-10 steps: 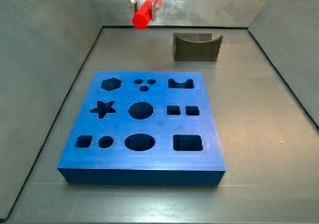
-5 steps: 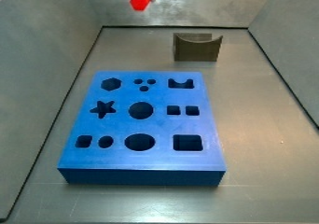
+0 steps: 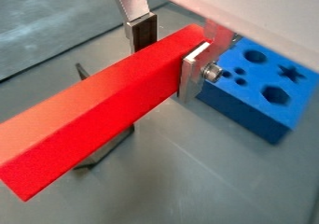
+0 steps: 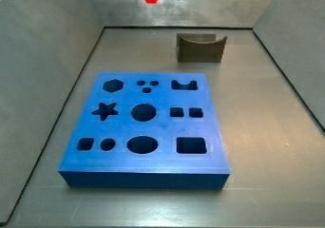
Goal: Pick up the hexagon object. Move up. Place the hexagon object on the fixture. Regrasp the hexagon object. Move to above the board. Insert the hexagon object.
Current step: Place the hexagon object on the fixture.
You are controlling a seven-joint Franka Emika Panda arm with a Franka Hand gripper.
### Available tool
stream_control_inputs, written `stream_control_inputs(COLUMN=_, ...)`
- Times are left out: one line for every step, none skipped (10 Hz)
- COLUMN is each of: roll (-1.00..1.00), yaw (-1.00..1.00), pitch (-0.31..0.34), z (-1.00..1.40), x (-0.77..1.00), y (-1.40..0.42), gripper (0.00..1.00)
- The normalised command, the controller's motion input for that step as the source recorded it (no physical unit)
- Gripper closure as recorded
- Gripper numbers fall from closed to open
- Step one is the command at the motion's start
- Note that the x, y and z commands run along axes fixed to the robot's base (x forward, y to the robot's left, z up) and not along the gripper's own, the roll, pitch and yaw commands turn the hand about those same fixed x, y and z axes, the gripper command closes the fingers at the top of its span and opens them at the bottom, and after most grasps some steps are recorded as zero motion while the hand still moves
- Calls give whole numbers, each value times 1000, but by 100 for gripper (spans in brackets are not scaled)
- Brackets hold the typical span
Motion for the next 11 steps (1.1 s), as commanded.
stream_control_inputs(roll=-120, yaw=210, pitch=186, z=-10, x=1000, y=-138, gripper=100)
stream_control_inputs(roll=-101, yaw=123, pitch=184, z=-8, x=1000, y=-124, gripper=100)
stream_control_inputs(roll=-74, yaw=66, pitch=175, z=-5, x=1000, y=-113, gripper=100)
stream_control_inputs(roll=-53, yaw=44, pitch=167, z=-6, x=1000, y=-102, gripper=100)
stream_control_inputs(roll=-26, yaw=28, pitch=161, z=-2, x=1000, y=-87, gripper=100)
stream_control_inputs(roll=-13, yaw=26, pitch=159, z=-1, x=1000, y=-82, gripper=100)
stream_control_inputs(roll=14, yaw=24, pitch=162, z=-2, x=1000, y=-70, gripper=100)
stream_control_inputs(roll=24, yaw=24, pitch=168, z=1, x=1000, y=-64, gripper=100)
stream_control_inputs(roll=44, yaw=27, pitch=181, z=4, x=1000, y=-52, gripper=100)
stream_control_inputs(roll=52, yaw=27, pitch=186, z=4, x=1000, y=-47, gripper=100)
stream_control_inputs(roll=65, yaw=28, pitch=188, z=1, x=1000, y=-40, gripper=100)
